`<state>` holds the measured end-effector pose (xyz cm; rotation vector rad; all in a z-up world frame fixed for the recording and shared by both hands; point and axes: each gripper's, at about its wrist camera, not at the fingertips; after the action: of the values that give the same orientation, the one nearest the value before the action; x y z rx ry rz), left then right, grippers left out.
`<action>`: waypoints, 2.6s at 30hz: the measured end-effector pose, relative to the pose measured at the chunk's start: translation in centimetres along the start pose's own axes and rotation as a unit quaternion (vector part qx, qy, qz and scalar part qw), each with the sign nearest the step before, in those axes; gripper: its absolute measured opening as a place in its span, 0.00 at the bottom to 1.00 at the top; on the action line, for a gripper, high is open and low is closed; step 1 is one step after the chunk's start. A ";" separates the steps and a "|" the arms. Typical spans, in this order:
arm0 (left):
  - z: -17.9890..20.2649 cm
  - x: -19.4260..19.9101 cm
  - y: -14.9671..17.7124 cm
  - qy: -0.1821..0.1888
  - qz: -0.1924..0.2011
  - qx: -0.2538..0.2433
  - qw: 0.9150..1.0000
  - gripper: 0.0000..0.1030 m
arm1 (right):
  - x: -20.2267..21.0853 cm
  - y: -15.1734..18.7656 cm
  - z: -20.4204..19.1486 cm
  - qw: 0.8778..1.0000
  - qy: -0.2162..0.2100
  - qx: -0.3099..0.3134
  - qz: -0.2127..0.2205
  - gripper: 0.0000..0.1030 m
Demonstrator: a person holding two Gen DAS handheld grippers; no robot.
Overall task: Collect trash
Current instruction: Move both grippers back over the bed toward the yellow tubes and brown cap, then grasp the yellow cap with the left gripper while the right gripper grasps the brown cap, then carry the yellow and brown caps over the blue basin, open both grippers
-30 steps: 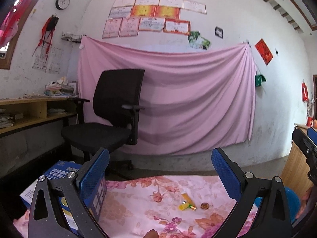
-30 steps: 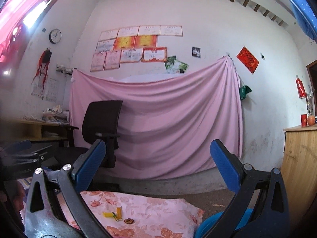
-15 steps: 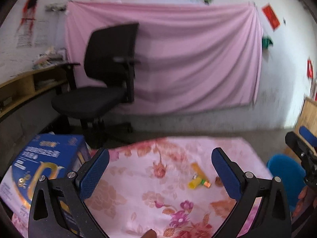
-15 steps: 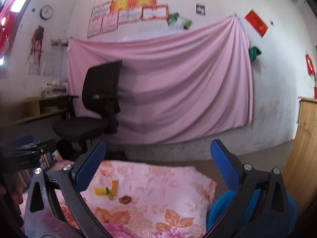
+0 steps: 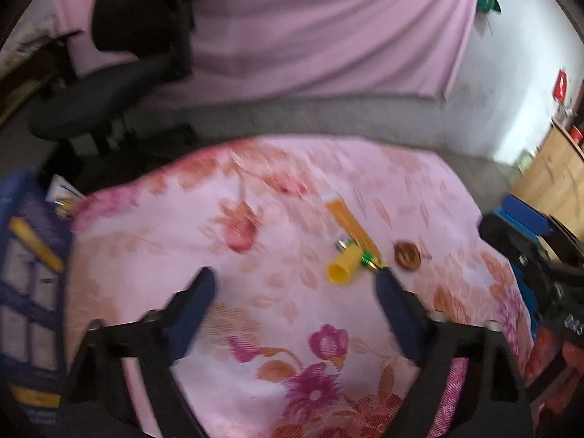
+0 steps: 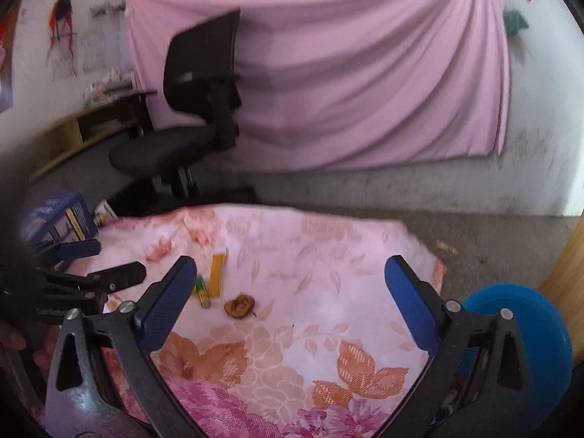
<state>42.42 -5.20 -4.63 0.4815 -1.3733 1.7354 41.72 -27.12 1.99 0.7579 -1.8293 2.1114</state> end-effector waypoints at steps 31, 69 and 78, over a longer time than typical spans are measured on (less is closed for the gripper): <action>0.1 2.0 0.2 0.033 0.006 0.035 0.999 0.13 | -7.5 1.1 -3.5 0.977 -0.084 0.053 -0.190 0.39; 26.6 17.8 0.9 0.154 0.362 -0.203 0.896 0.13 | 24.2 -0.1 10.9 0.944 0.118 -0.081 0.296 0.35; 30.7 14.0 1.5 0.177 0.322 -0.229 0.901 0.13 | 25.0 2.4 15.7 0.938 0.166 -0.116 0.281 0.35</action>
<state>27.19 -28.38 14.71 -0.5941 -1.7001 1.7792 23.14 -46.47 14.49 -0.2029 -2.2113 2.0887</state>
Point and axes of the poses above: each gripper's, at about its wrist camera, not at the fingertips, and x roughly against the way its jaws point, z to its right, y to its underside, and after that the axes turned 14 degrees about y, right-handed
